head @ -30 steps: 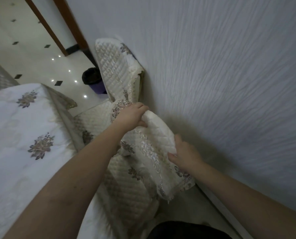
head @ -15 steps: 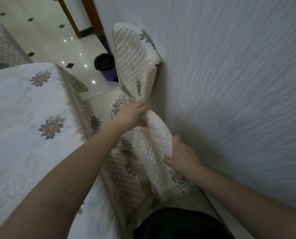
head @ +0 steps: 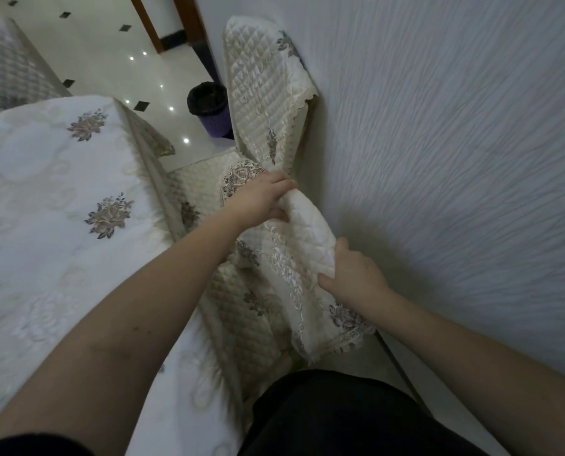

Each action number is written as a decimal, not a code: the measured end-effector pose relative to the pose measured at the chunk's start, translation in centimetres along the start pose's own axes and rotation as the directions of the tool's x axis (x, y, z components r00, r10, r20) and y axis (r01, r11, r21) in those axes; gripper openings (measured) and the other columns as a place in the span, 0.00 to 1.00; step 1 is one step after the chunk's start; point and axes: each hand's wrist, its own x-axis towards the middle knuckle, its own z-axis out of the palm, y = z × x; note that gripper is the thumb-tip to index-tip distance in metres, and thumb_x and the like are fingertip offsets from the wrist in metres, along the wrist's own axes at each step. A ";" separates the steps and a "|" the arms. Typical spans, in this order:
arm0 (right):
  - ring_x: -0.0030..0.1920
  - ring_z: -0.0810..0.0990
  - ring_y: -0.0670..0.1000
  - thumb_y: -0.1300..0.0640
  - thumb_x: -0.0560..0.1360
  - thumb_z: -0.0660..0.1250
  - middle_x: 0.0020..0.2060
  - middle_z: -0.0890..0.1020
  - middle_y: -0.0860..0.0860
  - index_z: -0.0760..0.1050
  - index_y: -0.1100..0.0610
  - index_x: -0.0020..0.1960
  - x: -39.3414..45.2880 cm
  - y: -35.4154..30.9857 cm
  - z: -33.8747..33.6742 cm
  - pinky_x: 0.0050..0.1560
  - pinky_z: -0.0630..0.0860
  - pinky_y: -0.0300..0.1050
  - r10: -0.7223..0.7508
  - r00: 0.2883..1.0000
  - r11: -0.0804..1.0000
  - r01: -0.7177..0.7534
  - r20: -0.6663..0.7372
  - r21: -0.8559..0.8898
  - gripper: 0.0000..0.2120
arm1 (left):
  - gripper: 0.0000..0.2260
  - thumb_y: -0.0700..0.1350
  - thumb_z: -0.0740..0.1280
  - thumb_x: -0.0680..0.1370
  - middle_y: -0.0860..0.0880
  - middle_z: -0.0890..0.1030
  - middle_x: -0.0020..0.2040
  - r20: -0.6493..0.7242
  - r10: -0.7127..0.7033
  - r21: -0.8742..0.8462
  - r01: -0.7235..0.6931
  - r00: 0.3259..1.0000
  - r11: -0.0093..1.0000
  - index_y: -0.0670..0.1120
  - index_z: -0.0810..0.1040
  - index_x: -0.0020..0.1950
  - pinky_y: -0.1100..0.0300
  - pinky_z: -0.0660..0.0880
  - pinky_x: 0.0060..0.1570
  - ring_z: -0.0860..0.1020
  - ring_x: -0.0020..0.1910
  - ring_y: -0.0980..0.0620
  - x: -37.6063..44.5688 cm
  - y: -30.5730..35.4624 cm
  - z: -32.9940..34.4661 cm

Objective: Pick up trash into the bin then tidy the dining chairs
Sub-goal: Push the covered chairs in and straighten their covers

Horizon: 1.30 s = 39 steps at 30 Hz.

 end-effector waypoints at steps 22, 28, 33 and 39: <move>0.44 0.79 0.55 0.39 0.75 0.62 0.49 0.78 0.53 0.61 0.57 0.61 0.2 2.0 -0.8 0.39 0.74 0.48 -0.050 0.993 0.983 0.031 0.103 0.180 0.26 | 0.31 0.50 0.68 0.76 0.47 0.61 0.76 -0.193 -0.157 0.050 0.170 0.969 0.984 0.49 0.59 0.77 0.45 0.59 0.72 0.59 0.75 0.46 -2.7 2.1 3.2; 0.52 0.76 0.47 0.41 0.80 0.55 0.62 0.77 0.50 0.65 0.55 0.69 1.5 2.9 -3.1 0.50 0.69 0.41 -0.104 0.989 0.876 0.041 0.104 0.480 0.24 | 0.24 0.51 0.61 0.80 0.50 0.64 0.74 -0.172 -0.590 -0.377 0.501 0.789 0.779 0.49 0.61 0.75 0.57 0.66 0.64 0.66 0.70 0.52 -7.5 11.9 6.2; 0.60 0.76 0.53 0.42 0.76 0.61 0.64 0.76 0.52 0.64 0.55 0.71 3.7 2.7 -3.1 0.62 0.72 0.51 -0.139 0.978 0.872 0.048 0.154 0.488 0.28 | 0.30 0.61 0.57 0.79 0.49 0.67 0.73 -0.069 -0.747 -0.505 0.623 0.661 0.598 0.46 0.60 0.76 0.57 0.65 0.67 0.67 0.70 0.53 -8.1 20.0 8.7; 0.57 0.78 0.57 0.40 0.74 0.65 0.58 0.80 0.56 0.73 0.59 0.64 4.3 1.6 -3.3 0.58 0.75 0.50 -0.150 0.953 0.913 0.032 0.263 0.407 0.27 | 0.41 0.65 0.65 0.71 0.45 0.72 0.68 0.023 -0.845 -0.505 0.736 0.534 0.451 0.44 0.57 0.75 0.52 0.72 0.59 0.72 0.65 0.46 -7.7 24.1 11.4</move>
